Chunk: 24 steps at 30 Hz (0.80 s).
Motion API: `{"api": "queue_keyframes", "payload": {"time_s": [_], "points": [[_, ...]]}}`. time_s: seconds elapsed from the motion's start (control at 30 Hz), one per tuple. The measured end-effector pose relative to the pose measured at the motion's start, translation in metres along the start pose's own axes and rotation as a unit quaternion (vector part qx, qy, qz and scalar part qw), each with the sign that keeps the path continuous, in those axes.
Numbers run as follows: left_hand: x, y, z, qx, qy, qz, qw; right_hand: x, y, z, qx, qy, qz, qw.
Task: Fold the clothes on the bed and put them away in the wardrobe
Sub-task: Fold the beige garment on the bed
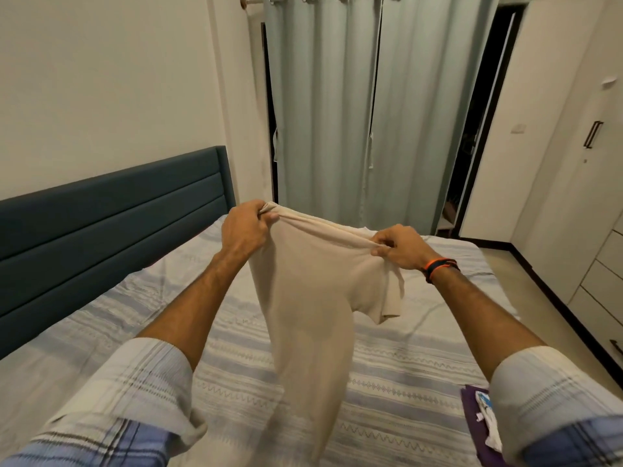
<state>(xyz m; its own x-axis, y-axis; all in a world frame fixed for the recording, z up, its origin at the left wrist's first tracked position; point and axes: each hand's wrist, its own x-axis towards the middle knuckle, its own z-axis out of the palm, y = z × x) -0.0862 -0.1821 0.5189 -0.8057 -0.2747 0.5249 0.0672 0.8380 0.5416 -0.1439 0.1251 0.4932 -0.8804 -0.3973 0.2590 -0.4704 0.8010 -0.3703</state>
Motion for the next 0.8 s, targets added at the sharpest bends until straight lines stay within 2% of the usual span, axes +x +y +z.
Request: {"api": "queue_keyframes", "payload": {"time_s": [0.13, 0.27, 0.33, 0.47, 0.6, 0.7, 0.8], "points": [[0.006, 0.012, 0.003, 0.016, -0.016, 0.019, 1.000, -0.007, -0.003, -0.002, -0.106, -0.087, 0.011, 0.991], [0.009, 0.019, 0.010, 0.029, -0.019, 0.037, 0.999, -0.012, 0.005, -0.003, -0.107, -0.083, 0.052, 0.989], [0.010, 0.020, 0.011, 0.059, -0.022, 0.047, 0.997, -0.016, 0.009, -0.002, -0.059, -0.061, 0.089, 0.992], [0.007, 0.024, 0.013, 0.080, -0.036, 0.031, 0.996, -0.025, 0.013, 0.002, 0.113, -0.020, 0.170, 0.979], [0.006, 0.019, 0.016, 0.037, -0.024, 0.006, 0.999, -0.025, 0.011, -0.003, 0.108, 0.077, 0.158, 0.978], [0.007, 0.022, 0.011, -0.026, 0.017, 0.022, 0.999, -0.025, 0.005, -0.011, 0.138, 0.160, 0.147, 0.966], [0.008, 0.027, 0.005, -0.034, 0.038, 0.051, 0.997, -0.024, 0.002, -0.018, 0.148, 0.166, 0.138, 0.965]]}}
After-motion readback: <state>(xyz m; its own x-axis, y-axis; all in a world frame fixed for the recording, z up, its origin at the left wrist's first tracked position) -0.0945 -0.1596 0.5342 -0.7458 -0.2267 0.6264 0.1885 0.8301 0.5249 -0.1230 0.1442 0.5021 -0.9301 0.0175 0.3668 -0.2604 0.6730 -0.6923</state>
